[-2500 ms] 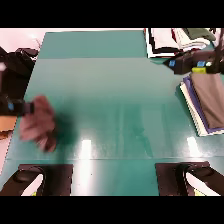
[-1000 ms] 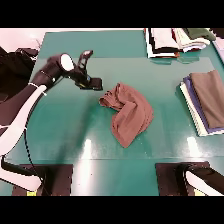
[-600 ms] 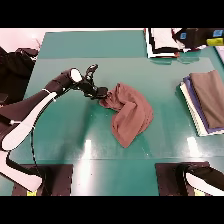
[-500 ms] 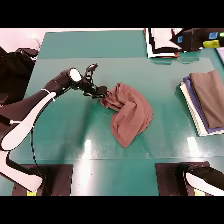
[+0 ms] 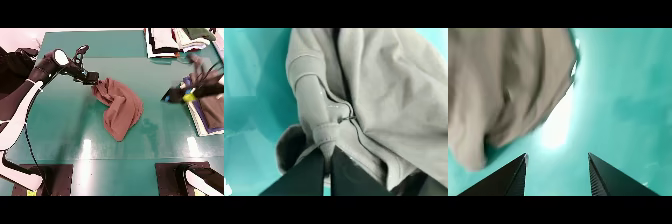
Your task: Fold the shirts.
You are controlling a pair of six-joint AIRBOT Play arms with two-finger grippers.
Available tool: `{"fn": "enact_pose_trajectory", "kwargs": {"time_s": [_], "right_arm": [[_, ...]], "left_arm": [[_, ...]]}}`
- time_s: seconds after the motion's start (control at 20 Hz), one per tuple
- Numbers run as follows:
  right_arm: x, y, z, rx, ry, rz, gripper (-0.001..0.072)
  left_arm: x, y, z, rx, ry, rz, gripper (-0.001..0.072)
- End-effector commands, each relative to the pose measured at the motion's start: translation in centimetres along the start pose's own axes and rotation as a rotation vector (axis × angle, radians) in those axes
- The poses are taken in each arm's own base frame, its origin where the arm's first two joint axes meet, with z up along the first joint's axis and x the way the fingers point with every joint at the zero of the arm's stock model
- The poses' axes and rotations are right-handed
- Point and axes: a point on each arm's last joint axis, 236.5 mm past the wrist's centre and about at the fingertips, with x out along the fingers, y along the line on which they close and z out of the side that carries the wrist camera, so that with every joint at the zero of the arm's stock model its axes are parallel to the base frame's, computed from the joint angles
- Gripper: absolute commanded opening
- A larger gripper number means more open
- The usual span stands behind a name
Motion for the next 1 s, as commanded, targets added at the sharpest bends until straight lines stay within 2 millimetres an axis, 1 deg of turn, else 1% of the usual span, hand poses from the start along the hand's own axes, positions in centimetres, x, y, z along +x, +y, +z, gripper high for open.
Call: {"fn": "enact_pose_trajectory", "kwargs": {"time_s": [0.0,0.1,0.2,0.3,0.4,0.55,0.6,0.65,0.7,0.75,0.8,0.85,0.9,0.95], "right_arm": [[7.3,0.4,-5.7,0.211,0.071,0.177,0.0445],[10.3,2.3,-7.1,0.249,0.104,0.245,0.0445],[12.6,3.8,-7.5,0.239,0.127,0.267,0.0445],[14.3,5.0,-7.0,0.199,0.136,0.257,0.0445],[15.5,6.2,-5.8,0.164,0.135,0.256,0.0442],[16.8,6.5,-4.8,0.151,0.153,0.250,0.0428],[17.0,6.6,-4.5,0.150,0.152,0.250,0.0322],[16.9,6.8,-4.1,0.123,0.140,0.254,0.0141],[16.4,7.2,-3.5,0.075,0.117,0.264,0.0017],[15.6,7.6,-2.7,0.051,0.088,0.271,0.0020],[14.4,7.6,-1.7,0.022,0.050,0.266,0.0020],[13.0,7.5,-0.8,-0.019,0.022,0.252,0.0019],[11.1,7.1,0.3,-0.062,-0.011,0.229,0.0019],[9.0,6.5,1.4,-0.093,-0.044,0.198,0.0019]], "left_arm": [[-0.8,0.6,0.3,0.025,-0.002,0.028,0.0028],[-0.8,0.6,0.2,0.025,0.001,0.029,0.0028],[-0.8,0.6,0.1,0.024,0.004,0.028,0.0028],[-0.8,0.6,-0.1,0.025,0.012,0.028,0.0028],[-0.8,0.6,-0.2,0.024,0.019,0.028,0.0028],[-0.8,0.6,-0.2,0.026,0.019,0.030,0.0028],[-0.8,0.7,-0.3,0.027,0.021,0.033,0.0028],[-0.8,0.9,-0.4,0.031,0.026,0.041,0.0027],[-0.8,1.0,-0.5,0.035,0.033,0.047,0.0028],[-1.0,1.2,-0.6,0.042,0.035,0.058,0.0027],[-1.7,1.6,-0.4,0.060,0.025,0.086,0.0027],[-2.9,2.0,0.2,0.088,0.001,0.124,0.0027],[-4.5,2.3,0.9,0.114,-0.037,0.159,0.0027],[-6.7,2.5,1.8,0.134,-0.087,0.188,0.0027]]}}
